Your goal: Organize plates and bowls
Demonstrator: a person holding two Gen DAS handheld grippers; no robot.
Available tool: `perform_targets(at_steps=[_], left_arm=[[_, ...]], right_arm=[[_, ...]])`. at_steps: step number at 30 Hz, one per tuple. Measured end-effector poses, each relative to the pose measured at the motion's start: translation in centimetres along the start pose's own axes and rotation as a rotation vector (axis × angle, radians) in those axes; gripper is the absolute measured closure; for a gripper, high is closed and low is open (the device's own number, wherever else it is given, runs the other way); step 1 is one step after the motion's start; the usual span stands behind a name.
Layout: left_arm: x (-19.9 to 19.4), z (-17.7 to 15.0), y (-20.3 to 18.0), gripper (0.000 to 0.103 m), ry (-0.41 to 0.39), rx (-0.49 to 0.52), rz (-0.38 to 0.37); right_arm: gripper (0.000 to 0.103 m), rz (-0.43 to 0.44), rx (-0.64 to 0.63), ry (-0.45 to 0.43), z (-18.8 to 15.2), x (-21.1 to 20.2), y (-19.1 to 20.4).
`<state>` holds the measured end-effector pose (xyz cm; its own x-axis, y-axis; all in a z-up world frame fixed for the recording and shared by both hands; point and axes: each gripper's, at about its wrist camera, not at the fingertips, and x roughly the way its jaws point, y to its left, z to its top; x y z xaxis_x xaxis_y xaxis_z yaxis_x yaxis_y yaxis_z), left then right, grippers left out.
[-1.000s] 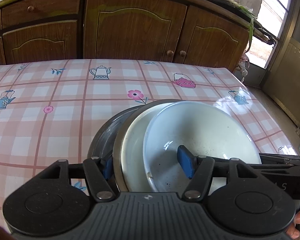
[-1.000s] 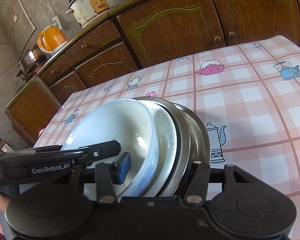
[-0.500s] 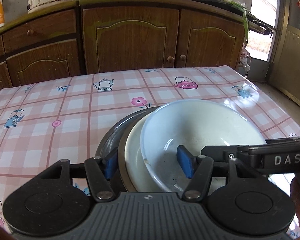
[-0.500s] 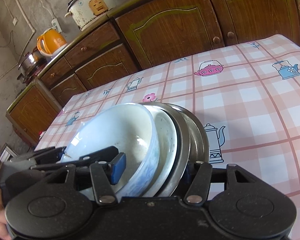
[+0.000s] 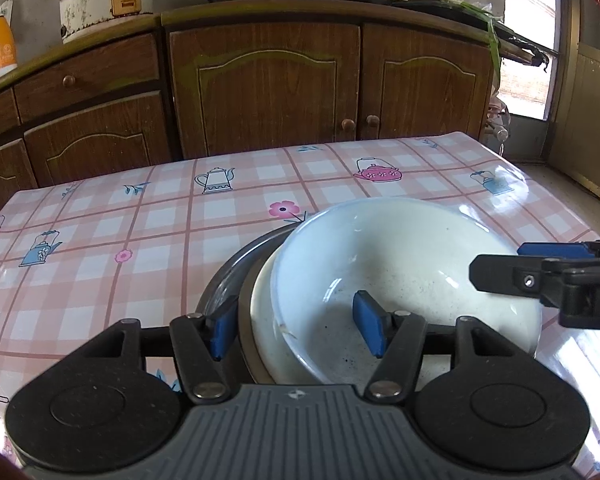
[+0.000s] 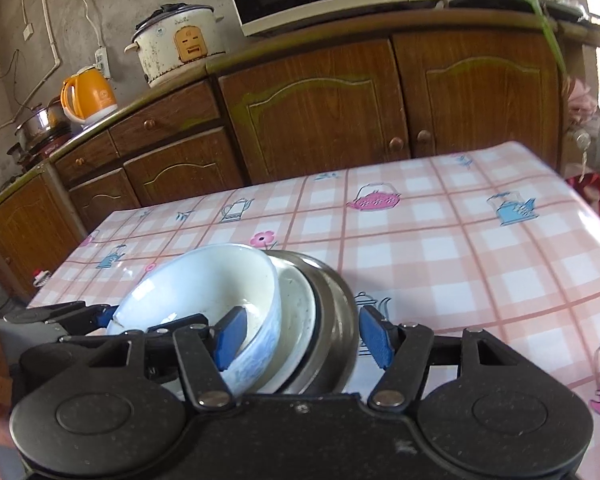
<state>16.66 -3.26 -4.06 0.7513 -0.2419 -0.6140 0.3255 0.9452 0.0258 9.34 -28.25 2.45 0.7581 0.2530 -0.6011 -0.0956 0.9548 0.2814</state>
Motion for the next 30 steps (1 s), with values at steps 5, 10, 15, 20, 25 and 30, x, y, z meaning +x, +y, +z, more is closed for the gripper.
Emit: perform_targets(at_steps=[5, 10, 15, 20, 25, 30], left_arm=[[0.2, 0.4, -0.2, 0.04, 0.024, -0.004, 0.014], [-0.3, 0.8, -0.6, 0.039, 0.03, 0.015, 0.041], [-2.3, 1.7, -0.3, 0.031, 0.018, -0.042, 0.037], [-5.6, 2.0, -1.0, 0.02, -0.001, -0.056, 0.043], [-9.0, 1.0, -1.9, 0.007, 0.009, -0.071, 0.045], [-11.4, -0.5, -3.0, 0.001, 0.043, -0.097, 0.059]], right_arm=[[0.026, 0.001, 0.005, -0.021, -0.3, -1.7, 0.2], [0.025, 0.003, 0.0, -0.034, -0.7, -3.4, 0.9], [0.024, 0.0, 0.0, -0.053, -0.7, -5.5, 1.3], [0.023, 0.003, -0.008, -0.063, -1.0, -7.7, 1.6], [0.023, 0.001, -0.003, -0.061, -2.1, -9.9, 1.8], [0.022, -0.009, -0.027, -0.034, -3.6, -11.5, 2.3]])
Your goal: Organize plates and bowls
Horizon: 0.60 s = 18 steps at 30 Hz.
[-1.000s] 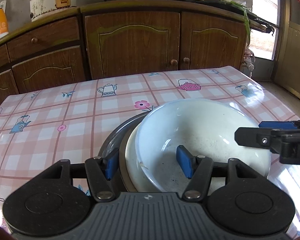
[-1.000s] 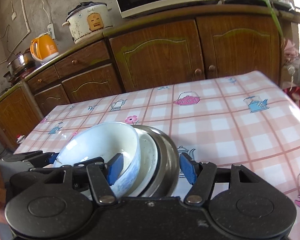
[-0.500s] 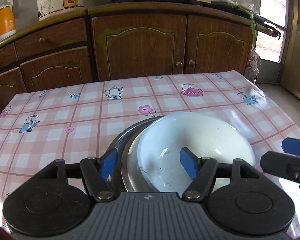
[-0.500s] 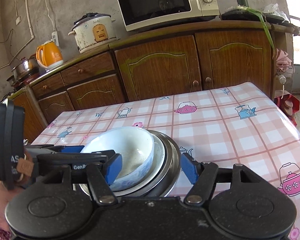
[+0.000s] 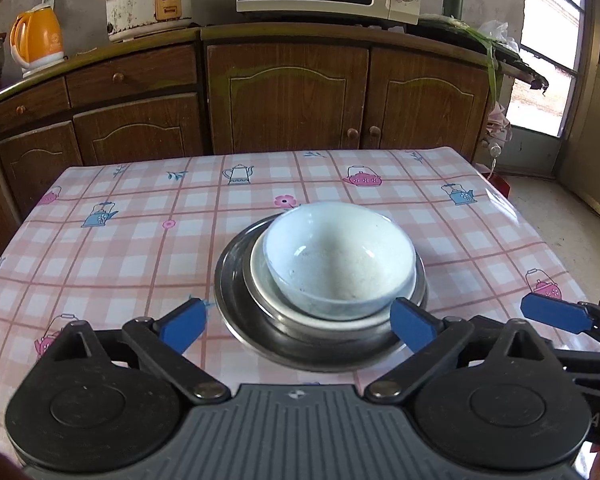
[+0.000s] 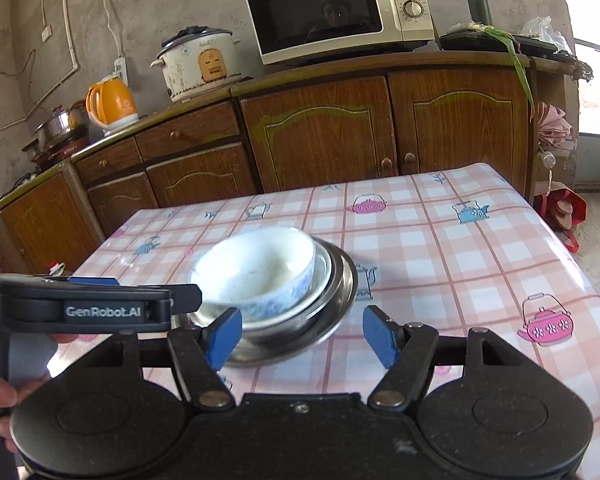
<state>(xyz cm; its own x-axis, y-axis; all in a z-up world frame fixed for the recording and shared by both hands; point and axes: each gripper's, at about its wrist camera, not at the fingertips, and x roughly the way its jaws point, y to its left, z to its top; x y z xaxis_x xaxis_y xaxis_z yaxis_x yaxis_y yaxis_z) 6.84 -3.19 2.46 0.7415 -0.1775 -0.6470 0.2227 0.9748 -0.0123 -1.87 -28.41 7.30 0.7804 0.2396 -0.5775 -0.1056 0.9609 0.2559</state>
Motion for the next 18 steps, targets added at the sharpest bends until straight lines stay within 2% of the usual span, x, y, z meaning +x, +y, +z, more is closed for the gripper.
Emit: perform_targets(at_steps=[4, 18], left_arm=[[-1.2, -1.1, -0.6, 0.0, 0.02, -0.007, 0.052], [-4.0, -2.5, -1.3, 0.0, 0.01, -0.012, 0.084]], right_arm=[[0.022, -0.003, 0.009, 0.016, -1.1, -1.2, 0.1], [0.022, -0.009, 0.013, 0.034, -2.3, -3.9, 0.2]])
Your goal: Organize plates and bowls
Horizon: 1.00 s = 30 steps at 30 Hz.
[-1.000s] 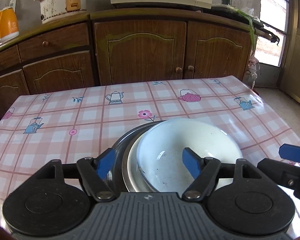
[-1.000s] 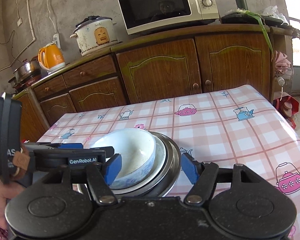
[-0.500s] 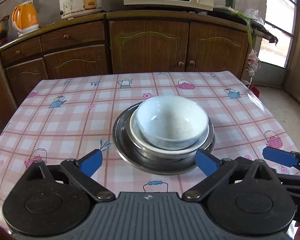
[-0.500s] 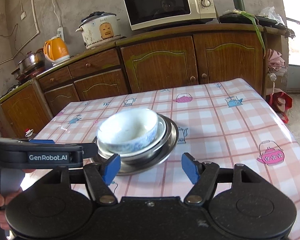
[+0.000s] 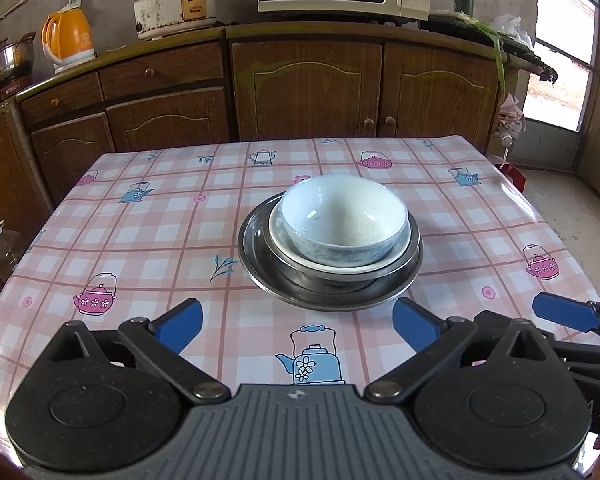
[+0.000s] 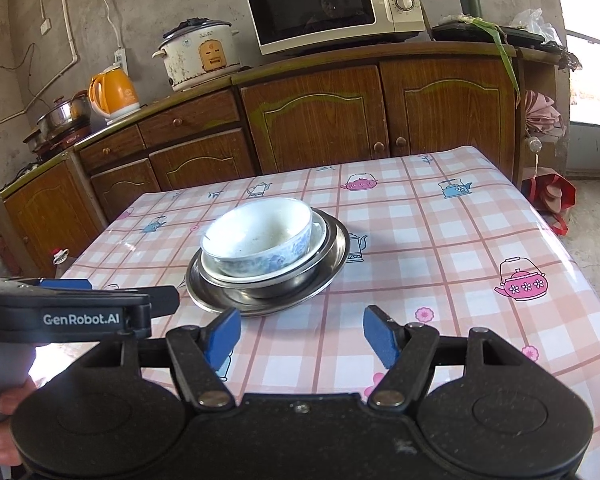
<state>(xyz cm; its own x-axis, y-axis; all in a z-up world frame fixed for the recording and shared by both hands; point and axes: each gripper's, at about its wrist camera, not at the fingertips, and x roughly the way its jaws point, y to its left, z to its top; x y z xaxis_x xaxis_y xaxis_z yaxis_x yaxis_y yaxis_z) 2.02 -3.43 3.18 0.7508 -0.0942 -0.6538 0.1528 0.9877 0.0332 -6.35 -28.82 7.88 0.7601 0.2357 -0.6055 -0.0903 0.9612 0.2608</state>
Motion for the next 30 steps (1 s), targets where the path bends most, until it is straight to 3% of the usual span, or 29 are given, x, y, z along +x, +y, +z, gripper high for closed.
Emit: perform_targets(at_steps=[8, 12, 15, 30], left_arm=[[-1.4, 0.1, 0.1, 0.0, -0.021, -0.014, 0.006], [-2.4, 0.2, -0.2, 0.0, -0.043, -0.01, -0.061], [-3.2, 0.1, -0.8, 0.0, -0.091, 0.03, -0.036], [-3.9, 0.4, -0.7, 0.0, -0.111, 0.012, -0.039]], right_arm=[[0.022, 0.006, 0.001, -0.005, 0.1, -0.8, 0.1], [0.021, -0.001, -0.027, 0.008, 0.0, -0.8, 0.6], [0.022, -0.003, -0.021, -0.025, -0.1, -1.4, 0.8], [0.022, 0.003, -0.025, -0.015, -0.1, -1.7, 0.9]])
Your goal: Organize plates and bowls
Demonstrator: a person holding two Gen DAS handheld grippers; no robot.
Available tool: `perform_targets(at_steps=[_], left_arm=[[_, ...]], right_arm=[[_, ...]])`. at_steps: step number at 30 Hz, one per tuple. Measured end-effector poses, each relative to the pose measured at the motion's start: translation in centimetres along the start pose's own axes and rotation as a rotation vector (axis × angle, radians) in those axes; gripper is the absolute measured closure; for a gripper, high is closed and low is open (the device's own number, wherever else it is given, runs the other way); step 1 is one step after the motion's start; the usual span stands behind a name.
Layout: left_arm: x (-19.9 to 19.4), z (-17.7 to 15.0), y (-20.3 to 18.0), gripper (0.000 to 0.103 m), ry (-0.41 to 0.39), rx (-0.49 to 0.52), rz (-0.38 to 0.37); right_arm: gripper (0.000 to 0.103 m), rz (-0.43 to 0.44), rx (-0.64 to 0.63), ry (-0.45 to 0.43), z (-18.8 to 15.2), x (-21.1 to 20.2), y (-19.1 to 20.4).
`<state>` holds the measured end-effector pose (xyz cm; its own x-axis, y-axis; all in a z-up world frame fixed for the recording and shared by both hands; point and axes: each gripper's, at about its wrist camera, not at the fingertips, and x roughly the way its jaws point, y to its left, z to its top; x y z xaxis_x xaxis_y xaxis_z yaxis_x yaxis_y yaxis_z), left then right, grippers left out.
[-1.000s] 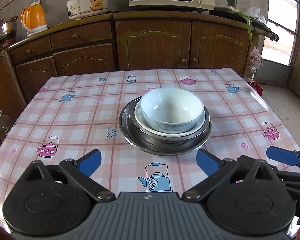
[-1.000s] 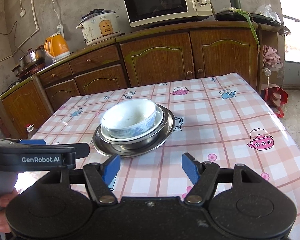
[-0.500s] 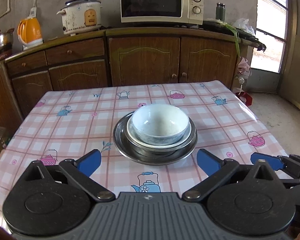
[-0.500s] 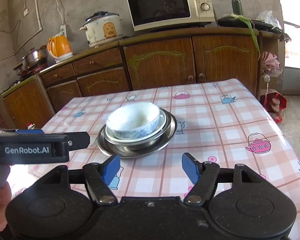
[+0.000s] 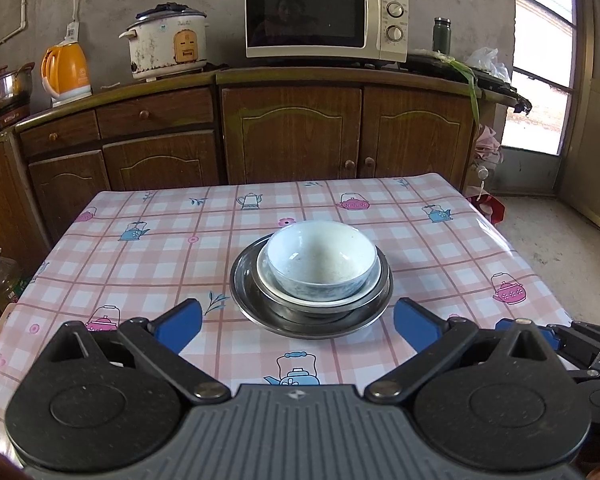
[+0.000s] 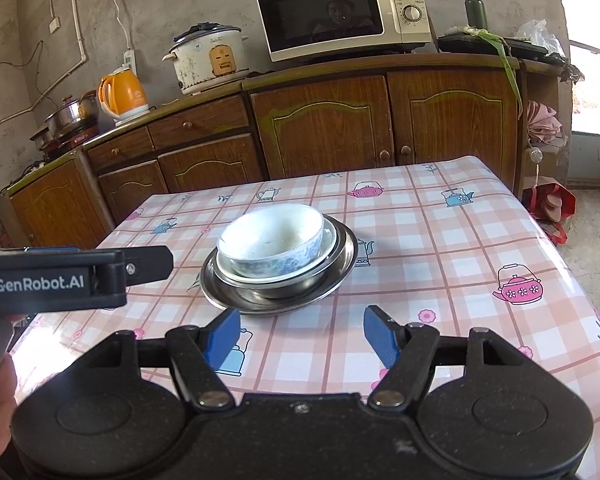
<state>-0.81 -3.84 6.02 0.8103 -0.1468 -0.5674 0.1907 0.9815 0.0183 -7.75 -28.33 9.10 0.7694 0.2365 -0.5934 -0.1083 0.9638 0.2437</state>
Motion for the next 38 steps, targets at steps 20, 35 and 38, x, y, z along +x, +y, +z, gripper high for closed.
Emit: perform_targets(at_steps=[20, 35, 38], left_arm=[[0.6, -0.3, 0.0, 0.0, 0.024, 0.0, -0.012], [1.3, -0.7, 0.1, 0.0, 0.047, -0.005, -0.021], [1.4, -0.7, 0.1, 0.0, 0.048, -0.004, -0.025]], right_arm=[[0.022, 0.005, 0.011, 0.026, -0.4, 0.9, -0.4], [0.022, 0.008, 0.013, 0.053, -0.7, 1.9, -0.4], [0.022, 0.008, 0.013, 0.057, -0.8, 2.1, -0.4]])
